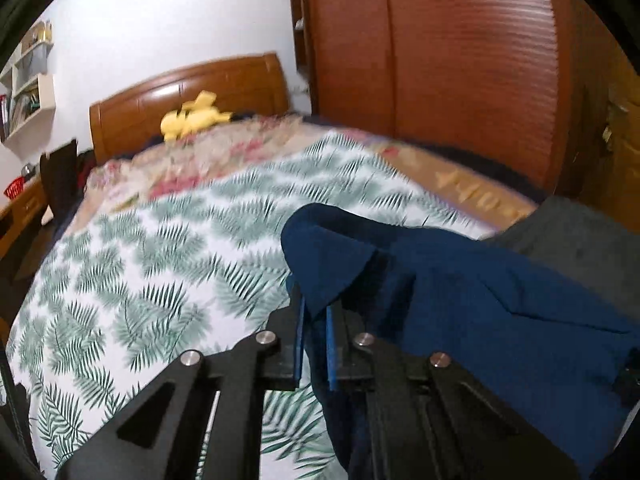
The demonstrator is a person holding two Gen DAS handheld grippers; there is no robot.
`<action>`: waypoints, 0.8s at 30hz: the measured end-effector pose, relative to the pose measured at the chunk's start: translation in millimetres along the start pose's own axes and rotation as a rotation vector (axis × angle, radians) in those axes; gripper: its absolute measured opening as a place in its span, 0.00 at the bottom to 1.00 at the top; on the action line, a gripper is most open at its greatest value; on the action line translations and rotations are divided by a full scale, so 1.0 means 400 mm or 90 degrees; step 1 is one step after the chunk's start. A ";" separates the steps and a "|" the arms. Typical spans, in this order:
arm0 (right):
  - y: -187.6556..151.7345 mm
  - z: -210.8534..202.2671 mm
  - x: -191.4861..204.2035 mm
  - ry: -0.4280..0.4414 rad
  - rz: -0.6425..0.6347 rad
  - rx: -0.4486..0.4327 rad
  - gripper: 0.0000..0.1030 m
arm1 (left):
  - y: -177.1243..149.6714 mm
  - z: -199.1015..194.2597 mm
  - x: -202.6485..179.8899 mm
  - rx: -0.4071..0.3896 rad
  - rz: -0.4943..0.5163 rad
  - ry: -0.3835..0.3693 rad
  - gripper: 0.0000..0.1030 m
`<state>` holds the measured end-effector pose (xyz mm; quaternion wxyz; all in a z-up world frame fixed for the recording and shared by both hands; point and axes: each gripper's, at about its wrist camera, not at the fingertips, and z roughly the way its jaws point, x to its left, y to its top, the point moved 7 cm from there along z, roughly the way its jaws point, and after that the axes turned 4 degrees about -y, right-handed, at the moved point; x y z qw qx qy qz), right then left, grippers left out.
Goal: Fold large clothes
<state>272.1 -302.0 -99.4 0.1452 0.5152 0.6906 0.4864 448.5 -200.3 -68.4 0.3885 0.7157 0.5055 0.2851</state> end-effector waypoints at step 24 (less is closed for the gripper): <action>0.137 -0.455 -0.594 -0.406 -0.020 0.021 0.50 | 0.214 0.163 -0.676 0.037 0.057 -0.225 0.12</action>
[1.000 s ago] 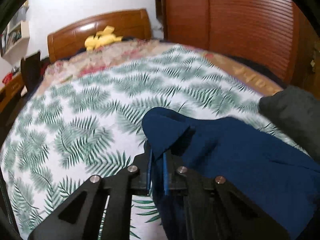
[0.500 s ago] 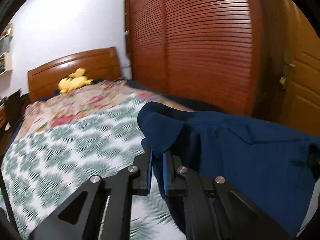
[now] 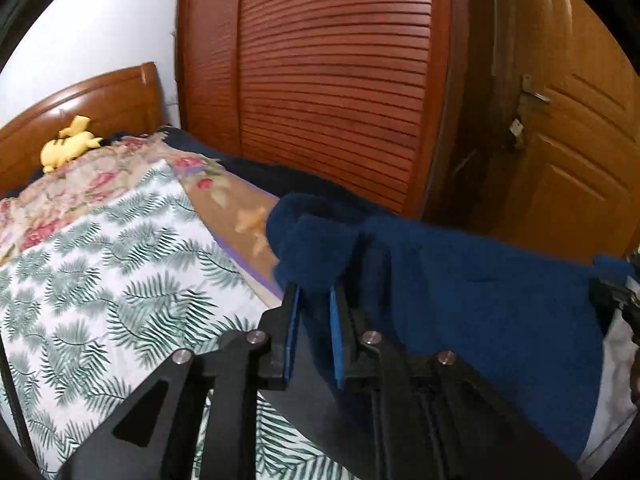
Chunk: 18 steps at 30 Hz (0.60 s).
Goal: Fold large clothes
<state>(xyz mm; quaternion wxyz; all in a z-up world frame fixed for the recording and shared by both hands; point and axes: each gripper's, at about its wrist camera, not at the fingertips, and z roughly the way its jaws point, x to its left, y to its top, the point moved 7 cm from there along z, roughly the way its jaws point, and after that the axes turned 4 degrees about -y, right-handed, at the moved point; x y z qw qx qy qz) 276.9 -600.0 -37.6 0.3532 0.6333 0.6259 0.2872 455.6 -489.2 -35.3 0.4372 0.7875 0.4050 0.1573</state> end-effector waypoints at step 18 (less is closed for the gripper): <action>-0.025 0.152 0.057 -0.014 0.018 0.045 0.62 | -0.098 -0.311 -0.004 -0.036 0.055 -0.021 0.32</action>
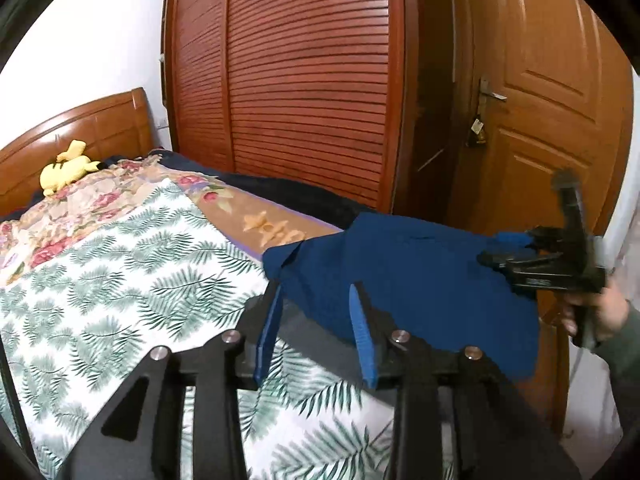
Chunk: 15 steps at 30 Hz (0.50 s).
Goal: Fold large clothes
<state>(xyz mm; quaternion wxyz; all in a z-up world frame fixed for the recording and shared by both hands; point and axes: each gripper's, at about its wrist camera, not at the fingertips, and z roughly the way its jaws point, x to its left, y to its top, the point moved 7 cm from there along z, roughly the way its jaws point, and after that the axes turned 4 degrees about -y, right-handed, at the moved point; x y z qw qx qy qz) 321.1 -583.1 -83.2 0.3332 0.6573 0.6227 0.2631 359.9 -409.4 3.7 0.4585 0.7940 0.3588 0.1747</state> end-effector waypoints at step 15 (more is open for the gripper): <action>-0.015 -0.090 -0.016 -0.062 0.044 -0.020 0.62 | -0.077 -0.307 0.065 -0.029 -0.004 0.050 0.35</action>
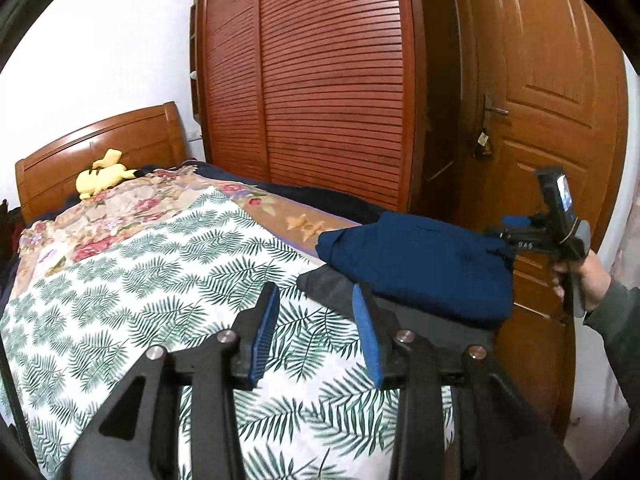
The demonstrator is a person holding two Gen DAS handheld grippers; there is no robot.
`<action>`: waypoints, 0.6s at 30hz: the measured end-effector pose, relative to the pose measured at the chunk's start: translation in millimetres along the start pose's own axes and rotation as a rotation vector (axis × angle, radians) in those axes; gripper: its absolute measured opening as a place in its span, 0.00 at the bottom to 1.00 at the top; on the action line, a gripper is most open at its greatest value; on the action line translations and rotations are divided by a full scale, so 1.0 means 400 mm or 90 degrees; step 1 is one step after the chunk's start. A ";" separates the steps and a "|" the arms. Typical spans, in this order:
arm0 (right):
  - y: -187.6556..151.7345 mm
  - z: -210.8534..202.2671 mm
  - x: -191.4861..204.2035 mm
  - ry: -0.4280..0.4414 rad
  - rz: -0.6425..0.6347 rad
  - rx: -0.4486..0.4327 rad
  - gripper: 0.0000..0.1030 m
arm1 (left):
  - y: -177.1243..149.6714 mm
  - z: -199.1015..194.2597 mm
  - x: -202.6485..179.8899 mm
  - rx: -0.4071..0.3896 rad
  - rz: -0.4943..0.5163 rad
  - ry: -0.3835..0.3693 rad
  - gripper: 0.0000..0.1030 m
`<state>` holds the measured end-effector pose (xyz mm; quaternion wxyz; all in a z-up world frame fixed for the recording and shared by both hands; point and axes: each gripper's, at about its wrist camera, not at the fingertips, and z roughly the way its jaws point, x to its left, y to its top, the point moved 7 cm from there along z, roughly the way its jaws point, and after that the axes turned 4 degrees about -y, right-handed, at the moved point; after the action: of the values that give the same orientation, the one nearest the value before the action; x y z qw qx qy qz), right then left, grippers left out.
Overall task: Fold large clothes
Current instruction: 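Lower the jacket onto the dark grey garment and open both grippers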
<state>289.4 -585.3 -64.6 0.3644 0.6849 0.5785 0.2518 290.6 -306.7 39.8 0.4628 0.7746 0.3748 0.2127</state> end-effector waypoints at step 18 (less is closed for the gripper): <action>-0.026 -0.309 0.575 0.209 -0.079 -0.098 0.78 | -0.222 -0.280 0.144 0.006 -0.095 0.133 0.36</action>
<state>235.2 -334.5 -15.4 0.3312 0.5677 0.6504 0.3809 217.0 -173.5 15.0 0.4320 0.7202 0.4789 0.2554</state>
